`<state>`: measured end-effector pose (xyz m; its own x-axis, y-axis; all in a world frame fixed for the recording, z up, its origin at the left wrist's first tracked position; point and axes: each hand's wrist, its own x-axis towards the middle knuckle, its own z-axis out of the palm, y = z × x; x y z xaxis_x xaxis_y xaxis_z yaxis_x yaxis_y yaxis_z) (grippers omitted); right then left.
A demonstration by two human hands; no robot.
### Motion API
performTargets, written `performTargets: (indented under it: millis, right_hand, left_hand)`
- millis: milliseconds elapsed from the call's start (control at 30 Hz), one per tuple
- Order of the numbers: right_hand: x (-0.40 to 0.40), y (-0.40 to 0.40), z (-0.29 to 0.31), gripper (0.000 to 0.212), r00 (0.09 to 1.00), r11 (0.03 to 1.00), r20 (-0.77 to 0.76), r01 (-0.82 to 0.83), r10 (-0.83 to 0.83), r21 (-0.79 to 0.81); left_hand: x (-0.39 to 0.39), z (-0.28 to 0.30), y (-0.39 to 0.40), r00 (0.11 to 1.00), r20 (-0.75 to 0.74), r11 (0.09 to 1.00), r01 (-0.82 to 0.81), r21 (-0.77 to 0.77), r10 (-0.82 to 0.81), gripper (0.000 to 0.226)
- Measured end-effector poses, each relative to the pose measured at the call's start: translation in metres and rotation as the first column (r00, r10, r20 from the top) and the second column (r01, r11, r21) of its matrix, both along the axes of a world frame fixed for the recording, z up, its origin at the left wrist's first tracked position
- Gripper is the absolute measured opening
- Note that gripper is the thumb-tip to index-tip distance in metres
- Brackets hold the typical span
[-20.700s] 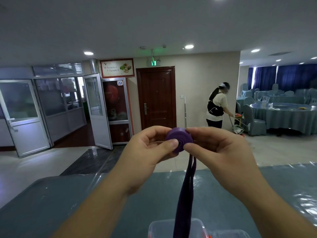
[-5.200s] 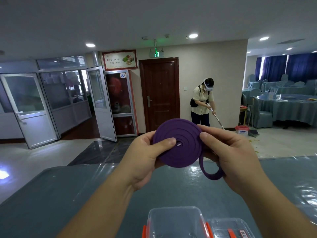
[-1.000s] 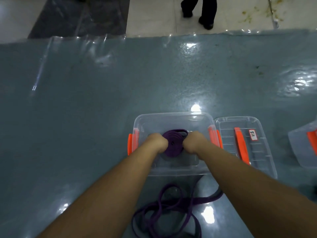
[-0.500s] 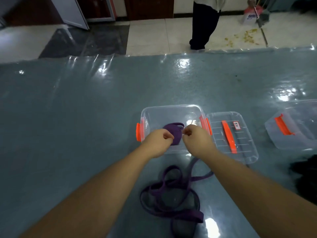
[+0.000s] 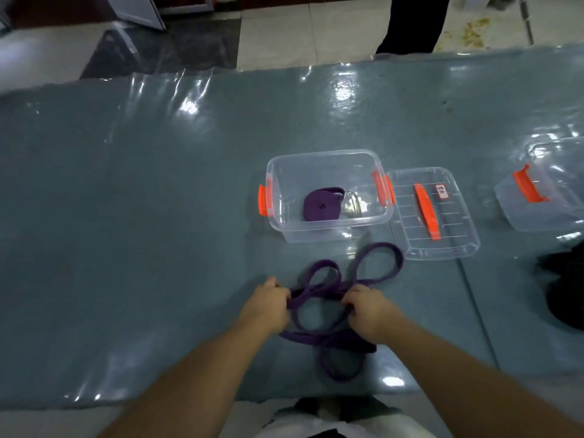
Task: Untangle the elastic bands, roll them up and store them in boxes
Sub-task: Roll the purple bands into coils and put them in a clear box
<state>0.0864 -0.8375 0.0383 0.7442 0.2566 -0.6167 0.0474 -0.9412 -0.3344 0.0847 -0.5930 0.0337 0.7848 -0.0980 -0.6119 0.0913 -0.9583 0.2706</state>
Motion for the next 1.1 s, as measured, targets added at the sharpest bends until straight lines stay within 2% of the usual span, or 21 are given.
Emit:
performTargets:
  millis: [67,167,267,367,467,567,700,833,933,1000,1100]
  right_hand:
    - [-0.003,-0.006,-0.002,0.043,1.000,1.000,-0.001,-0.008,0.008,0.001]
    - [0.004,-0.014,0.009,0.045,1.000,0.999,0.014,0.011,-0.011,0.046]
    - [0.017,-0.020,0.038,0.042,0.994,0.991,0.093,0.038,-0.051,0.130]
    - [0.029,-0.023,0.083,0.045,0.968,0.943,0.203,0.077,-0.149,0.323]
    - [0.039,-0.024,0.135,0.051,0.941,0.831,0.245,0.061,-0.231,0.552]
    - [0.048,-0.024,0.184,0.054,0.939,0.720,0.252,-0.005,-0.236,0.694]
    - [0.056,-0.024,0.238,0.058,0.887,0.658,0.367,-0.102,-0.279,0.746]
    - [0.059,-0.025,0.287,0.047,0.874,0.577,0.409,-0.196,-0.265,0.793]
    - [0.059,-0.023,0.319,0.029,0.899,0.464,0.340,-0.186,-0.275,0.866]
    - [0.058,-0.020,0.338,0.021,0.895,0.427,0.328,-0.180,-0.303,0.886]
    - [0.057,-0.016,0.362,0.020,0.872,0.422,0.349,-0.190,-0.342,0.887]
  left_hand:
    - [-0.008,-0.002,-0.001,0.996,0.063,0.998,-0.054,-0.012,0.055,0.016]
    - [-0.007,0.017,-0.010,0.966,0.230,0.988,-0.096,-0.121,0.122,0.005]
    - [0.002,0.059,-0.024,0.913,0.355,0.960,-0.115,-0.254,0.203,0.008]
    - [0.011,0.104,-0.039,0.881,0.372,0.891,-0.109,-0.441,0.292,0.010]
    - [0.015,0.154,-0.054,0.820,0.451,0.833,-0.057,-0.551,0.354,0.014]
    - [0.021,0.209,-0.065,0.738,0.590,0.845,0.049,-0.533,0.329,0.008]
    - [0.029,0.278,-0.070,0.692,0.657,0.850,0.121,-0.513,0.299,0.011]
    - [0.032,0.335,-0.070,0.659,0.714,0.854,0.212,-0.475,0.234,0.025]
    - [0.032,0.371,-0.067,0.618,0.746,0.840,0.248,-0.483,0.247,0.026]
    - [0.033,0.395,-0.062,0.616,0.749,0.836,0.258,-0.485,0.245,0.027]
    - [0.032,0.425,-0.049,0.662,0.714,0.810,0.278,-0.516,0.227,0.029]
